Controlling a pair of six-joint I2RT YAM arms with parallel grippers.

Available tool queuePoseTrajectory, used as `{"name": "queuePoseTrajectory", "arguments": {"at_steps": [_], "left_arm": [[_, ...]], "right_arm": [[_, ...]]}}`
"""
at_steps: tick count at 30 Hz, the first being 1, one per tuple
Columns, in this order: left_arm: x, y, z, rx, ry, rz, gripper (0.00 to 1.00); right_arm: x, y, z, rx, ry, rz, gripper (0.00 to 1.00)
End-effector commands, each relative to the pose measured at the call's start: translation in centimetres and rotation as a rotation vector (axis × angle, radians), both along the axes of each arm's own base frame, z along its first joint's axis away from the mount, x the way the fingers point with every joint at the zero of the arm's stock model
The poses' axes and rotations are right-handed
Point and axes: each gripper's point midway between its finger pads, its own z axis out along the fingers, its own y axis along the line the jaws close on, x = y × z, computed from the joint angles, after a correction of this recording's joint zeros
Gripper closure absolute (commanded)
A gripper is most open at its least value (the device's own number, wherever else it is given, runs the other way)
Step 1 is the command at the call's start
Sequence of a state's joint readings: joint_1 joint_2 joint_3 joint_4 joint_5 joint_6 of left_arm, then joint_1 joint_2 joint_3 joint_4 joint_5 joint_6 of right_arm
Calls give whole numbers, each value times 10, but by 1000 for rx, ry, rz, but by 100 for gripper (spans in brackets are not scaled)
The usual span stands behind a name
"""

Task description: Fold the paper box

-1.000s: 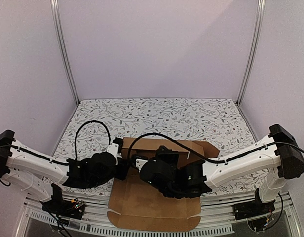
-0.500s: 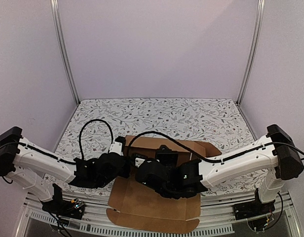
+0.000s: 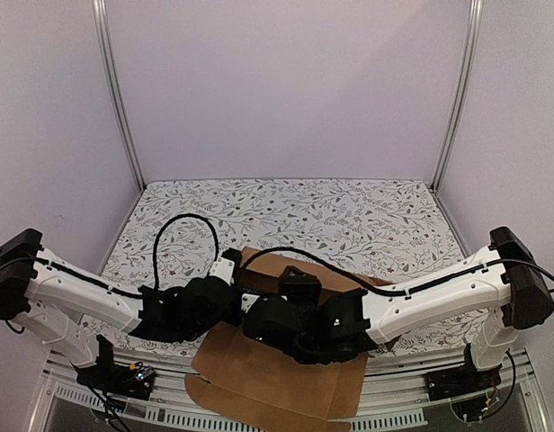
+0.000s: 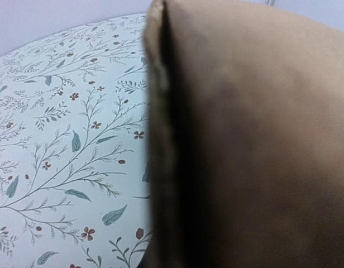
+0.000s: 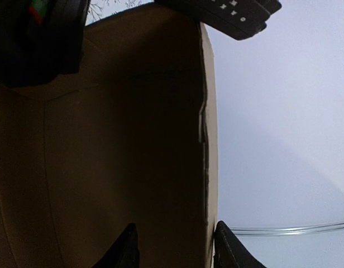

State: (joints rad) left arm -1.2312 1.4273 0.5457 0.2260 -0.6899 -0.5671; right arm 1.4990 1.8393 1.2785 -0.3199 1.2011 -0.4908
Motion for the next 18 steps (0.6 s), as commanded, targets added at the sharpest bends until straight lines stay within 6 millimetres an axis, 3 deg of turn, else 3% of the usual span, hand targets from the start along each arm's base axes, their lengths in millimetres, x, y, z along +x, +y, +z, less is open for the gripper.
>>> {"name": "queuePoseTrajectory", "arguments": {"at_steps": [1,4,9,15,18], "left_arm": [[-2,-30,26,-12,-66,-90,100],[1,-32,28,32,-92,-106,100],[5,-36,29,47,-100,-131,100],[11,-47,22,40,-74,-212,100],[13,-52,22,48,-76,-242,100]], "right_arm": [[-19,9,3,137,181,90,49],[-29,6,14,216,267,129,35],[-45,-11,39,277,385,190,22],[-55,-34,83,441,486,250,17],[-43,-44,100,563,547,230,18]]}}
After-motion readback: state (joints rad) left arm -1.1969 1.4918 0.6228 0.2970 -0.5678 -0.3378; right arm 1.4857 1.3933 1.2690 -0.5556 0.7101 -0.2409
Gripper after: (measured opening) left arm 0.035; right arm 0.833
